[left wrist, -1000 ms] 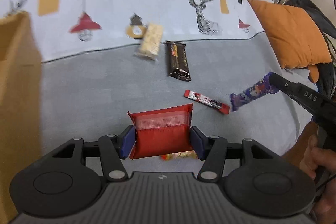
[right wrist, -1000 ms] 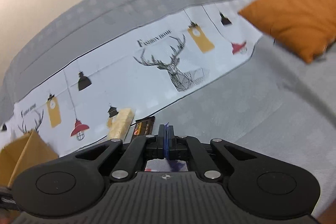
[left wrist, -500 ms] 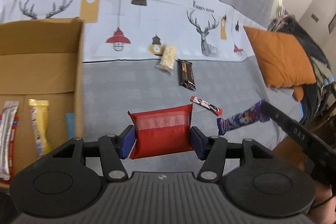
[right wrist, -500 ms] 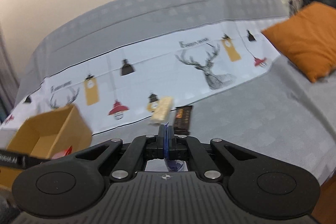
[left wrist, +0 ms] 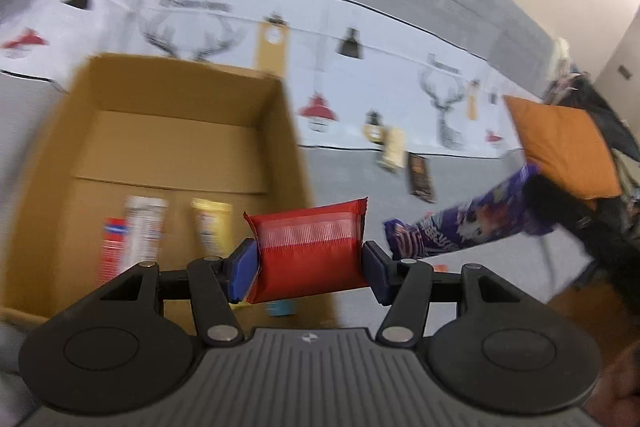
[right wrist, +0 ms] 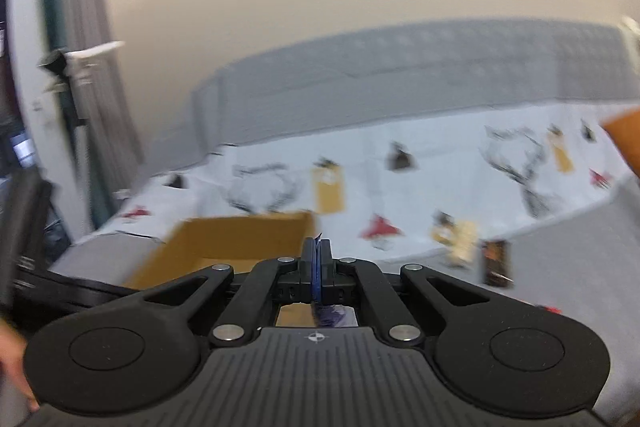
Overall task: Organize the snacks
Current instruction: 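Carry both snacks over the box and open both tools to drop them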
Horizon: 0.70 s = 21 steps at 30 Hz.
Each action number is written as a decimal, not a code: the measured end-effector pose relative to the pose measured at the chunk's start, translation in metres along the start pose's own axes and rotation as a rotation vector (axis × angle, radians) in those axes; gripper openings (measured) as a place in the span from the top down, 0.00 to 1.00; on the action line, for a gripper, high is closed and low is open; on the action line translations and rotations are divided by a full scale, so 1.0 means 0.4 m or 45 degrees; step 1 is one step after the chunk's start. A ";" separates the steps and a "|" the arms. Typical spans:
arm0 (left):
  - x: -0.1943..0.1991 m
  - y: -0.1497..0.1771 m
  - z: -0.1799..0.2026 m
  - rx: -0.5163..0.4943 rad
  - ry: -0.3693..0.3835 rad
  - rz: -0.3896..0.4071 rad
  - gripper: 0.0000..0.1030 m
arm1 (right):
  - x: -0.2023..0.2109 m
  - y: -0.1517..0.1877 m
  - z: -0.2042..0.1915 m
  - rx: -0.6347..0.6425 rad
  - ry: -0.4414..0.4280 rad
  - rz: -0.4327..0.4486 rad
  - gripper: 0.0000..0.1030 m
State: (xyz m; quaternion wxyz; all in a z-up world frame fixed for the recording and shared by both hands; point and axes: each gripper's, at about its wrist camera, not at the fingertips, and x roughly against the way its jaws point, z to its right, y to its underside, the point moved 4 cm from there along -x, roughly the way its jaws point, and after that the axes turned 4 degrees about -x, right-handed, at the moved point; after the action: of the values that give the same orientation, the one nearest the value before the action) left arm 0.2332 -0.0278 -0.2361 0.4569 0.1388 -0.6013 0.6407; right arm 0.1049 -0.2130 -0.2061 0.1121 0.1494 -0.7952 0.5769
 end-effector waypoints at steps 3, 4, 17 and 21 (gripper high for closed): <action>0.066 -0.011 -0.063 0.054 -0.038 0.019 0.40 | -0.005 -0.030 -0.130 0.097 -0.106 0.042 1.00; 0.092 -0.018 -0.074 0.051 -0.052 0.040 0.40 | -0.004 -0.044 -0.166 0.139 -0.137 0.065 1.00; 0.230 -0.130 -0.091 -0.031 -0.271 0.223 0.40 | -0.027 -0.135 -0.296 0.223 -0.375 0.195 1.00; 0.157 -0.111 -0.091 -0.075 -0.327 0.194 0.40 | -0.099 -0.095 -0.245 0.174 -0.383 0.132 1.00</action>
State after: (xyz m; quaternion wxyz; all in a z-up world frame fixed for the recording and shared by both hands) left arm 0.2461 0.0251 -0.1704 0.3300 0.1600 -0.6822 0.6326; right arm 0.1564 -0.1264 -0.1561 -0.0483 0.2002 -0.7687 0.6056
